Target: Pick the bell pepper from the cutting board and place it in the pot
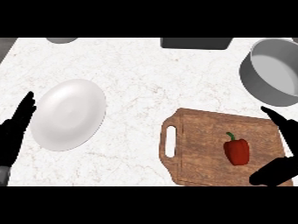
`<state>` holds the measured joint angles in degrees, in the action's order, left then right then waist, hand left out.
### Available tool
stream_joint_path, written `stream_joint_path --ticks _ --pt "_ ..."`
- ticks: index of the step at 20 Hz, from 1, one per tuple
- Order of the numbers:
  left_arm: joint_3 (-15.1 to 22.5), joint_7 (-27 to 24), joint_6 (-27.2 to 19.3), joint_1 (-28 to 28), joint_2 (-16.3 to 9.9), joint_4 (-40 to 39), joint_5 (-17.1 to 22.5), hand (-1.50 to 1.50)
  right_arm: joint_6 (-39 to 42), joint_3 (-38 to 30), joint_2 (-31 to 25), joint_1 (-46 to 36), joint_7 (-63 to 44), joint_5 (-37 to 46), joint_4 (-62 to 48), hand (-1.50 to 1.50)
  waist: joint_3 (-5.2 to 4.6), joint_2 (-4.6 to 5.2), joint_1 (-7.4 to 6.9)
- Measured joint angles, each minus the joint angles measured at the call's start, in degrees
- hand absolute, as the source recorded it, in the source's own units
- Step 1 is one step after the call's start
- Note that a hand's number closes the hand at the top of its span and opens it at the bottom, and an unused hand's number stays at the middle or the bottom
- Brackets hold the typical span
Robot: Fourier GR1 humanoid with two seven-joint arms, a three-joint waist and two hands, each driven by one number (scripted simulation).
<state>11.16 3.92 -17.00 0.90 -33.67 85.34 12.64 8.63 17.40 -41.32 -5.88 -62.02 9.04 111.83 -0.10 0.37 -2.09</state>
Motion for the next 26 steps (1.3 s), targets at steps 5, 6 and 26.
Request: stream_joint_path --ticks 5,6,26 --pt "-1.2 1.1 0.2 1.5 1.0 -1.4 -0.7 0.00 2.0 2.9 2.7 -5.4 -0.9 -0.3 -5.8 -1.50 0.03 -0.16 0.94" --pt "-1.4 0.6 0.6 1.3 1.2 -1.8 -0.7 0.00 2.1 3.6 3.3 -6.5 -1.2 0.0 -7.0 -1.50 0.04 -0.17 0.95" --pt "-4.6 0.9 2.3 -3.4 3.3 2.0 -3.4 0.00 3.9 8.3 12.0 -12.8 0.8 5.9 -26.2 -1.50 0.09 -0.37 1.66"
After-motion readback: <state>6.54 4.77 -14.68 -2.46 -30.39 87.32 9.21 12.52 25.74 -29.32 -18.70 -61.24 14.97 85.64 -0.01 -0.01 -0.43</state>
